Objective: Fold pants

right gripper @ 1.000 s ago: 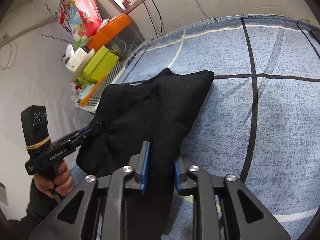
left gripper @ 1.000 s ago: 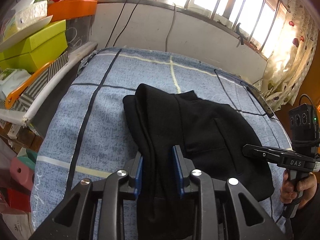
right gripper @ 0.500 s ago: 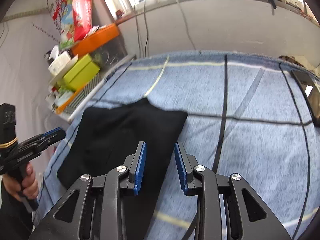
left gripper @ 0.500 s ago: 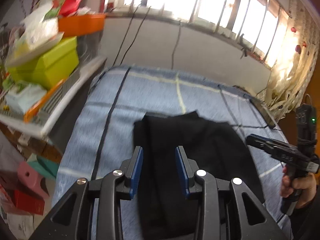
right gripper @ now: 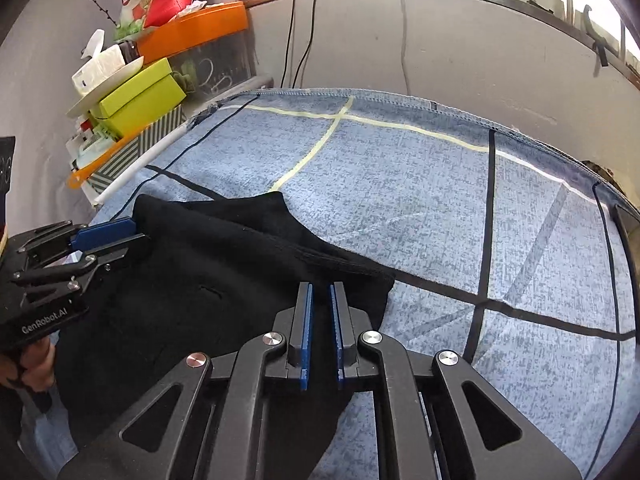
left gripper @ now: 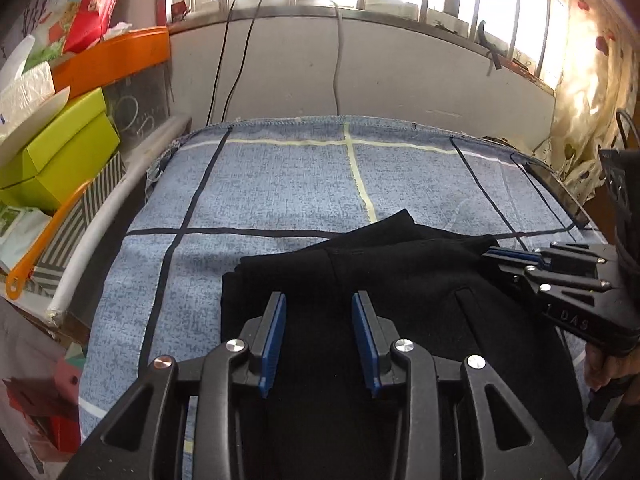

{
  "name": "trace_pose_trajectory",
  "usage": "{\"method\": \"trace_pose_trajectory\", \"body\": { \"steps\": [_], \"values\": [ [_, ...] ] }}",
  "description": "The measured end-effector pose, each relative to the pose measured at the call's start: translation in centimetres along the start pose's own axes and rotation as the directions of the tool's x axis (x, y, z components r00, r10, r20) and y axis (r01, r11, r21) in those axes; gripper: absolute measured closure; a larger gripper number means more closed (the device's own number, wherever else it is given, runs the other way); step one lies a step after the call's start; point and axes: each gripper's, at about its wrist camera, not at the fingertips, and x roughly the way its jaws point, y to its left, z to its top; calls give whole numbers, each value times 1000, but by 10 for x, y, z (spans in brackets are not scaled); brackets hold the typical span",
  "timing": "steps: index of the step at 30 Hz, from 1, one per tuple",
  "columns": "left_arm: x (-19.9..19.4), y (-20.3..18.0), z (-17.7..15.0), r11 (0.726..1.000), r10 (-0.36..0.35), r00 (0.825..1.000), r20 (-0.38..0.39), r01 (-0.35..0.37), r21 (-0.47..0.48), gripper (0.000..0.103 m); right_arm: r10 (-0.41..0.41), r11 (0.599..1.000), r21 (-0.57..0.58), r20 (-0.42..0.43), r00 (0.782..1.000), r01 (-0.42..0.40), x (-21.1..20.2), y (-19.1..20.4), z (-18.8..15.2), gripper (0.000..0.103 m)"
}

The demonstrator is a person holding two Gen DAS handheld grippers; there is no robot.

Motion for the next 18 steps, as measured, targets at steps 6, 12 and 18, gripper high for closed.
{"method": "trace_pose_trajectory", "body": {
  "steps": [6, 12, 18],
  "values": [
    [-45, -12, -20, 993, 111, 993, 36, -112, 38, 65, 68, 996, -60, 65, 996, -64, -56, 27, -34, 79],
    [-93, -30, -57, 994, 96, 993, 69, -99, 45, 65, 98, 988, -131, 87, 991, -86, -90, 63, -75, 68],
    [-83, -46, -88, 991, 108, 994, 14, -109, 79, 65, 17, 971, -241, 32, 999, -9, -70, 87, -100, 68]
  ]
}}
